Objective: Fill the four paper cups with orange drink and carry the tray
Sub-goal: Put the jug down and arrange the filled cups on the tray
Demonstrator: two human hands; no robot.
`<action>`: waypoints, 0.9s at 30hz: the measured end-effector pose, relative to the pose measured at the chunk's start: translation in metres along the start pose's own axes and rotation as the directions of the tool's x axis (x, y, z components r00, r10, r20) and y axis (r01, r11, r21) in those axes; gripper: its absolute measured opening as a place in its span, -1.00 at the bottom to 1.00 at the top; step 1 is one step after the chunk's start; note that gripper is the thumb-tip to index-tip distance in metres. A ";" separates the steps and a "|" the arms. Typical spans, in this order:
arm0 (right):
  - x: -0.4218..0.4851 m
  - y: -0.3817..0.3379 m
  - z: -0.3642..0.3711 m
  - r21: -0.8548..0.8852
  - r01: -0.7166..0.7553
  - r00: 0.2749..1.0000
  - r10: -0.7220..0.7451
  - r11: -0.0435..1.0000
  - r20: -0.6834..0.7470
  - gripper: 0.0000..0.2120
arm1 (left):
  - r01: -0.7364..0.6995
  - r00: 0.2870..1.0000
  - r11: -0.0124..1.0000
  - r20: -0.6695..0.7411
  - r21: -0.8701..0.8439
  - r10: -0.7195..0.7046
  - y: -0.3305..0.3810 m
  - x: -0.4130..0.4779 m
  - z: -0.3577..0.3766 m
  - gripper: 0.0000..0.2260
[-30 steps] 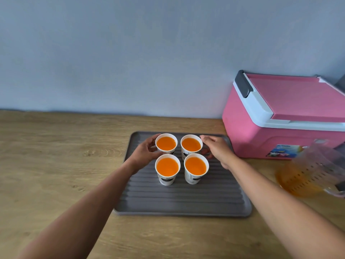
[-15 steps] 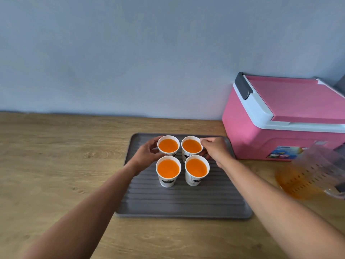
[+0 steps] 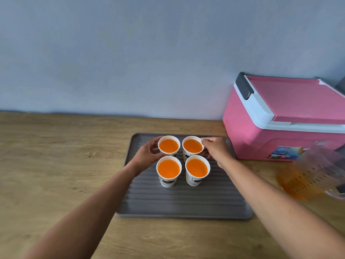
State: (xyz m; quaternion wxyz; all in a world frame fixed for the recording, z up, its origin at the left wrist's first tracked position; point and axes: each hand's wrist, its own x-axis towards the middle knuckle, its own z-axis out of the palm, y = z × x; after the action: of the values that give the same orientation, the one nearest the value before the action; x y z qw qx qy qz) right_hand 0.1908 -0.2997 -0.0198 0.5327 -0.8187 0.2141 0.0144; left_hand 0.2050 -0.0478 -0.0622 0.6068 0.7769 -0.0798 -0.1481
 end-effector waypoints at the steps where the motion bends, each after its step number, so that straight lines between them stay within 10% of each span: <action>1: -0.001 0.000 -0.001 0.021 -0.006 1.000 0.006 1.000 0.003 -0.80 | 0.000 1.000 1.000 0.001 -0.011 0.000 0.001 -0.001 0.000 -0.39; 10: -0.042 0.035 -0.027 0.080 0.069 0.960 -0.088 0.994 0.265 -0.41 | 0.039 0.989 0.973 -0.131 -0.226 -0.070 -0.009 -0.036 -0.010 -0.57; 13: -0.056 0.054 -0.028 0.107 0.125 0.931 -0.154 0.986 0.331 -0.17 | 0.032 0.994 0.975 -0.093 -0.222 -0.053 -0.013 -0.059 -0.004 -0.22; 27: -0.074 0.071 0.004 0.085 0.305 0.928 -0.316 0.948 0.199 -0.28 | -0.037 0.989 0.997 -0.139 0.062 0.045 -0.017 -0.074 0.038 -0.31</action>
State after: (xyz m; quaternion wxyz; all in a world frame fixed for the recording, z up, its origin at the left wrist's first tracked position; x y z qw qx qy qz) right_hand 0.0988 -0.2959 -0.0648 0.5691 -0.8218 0.0247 0.0105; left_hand 0.1219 -0.0556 -0.0773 0.5905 0.8012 -0.0572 -0.0783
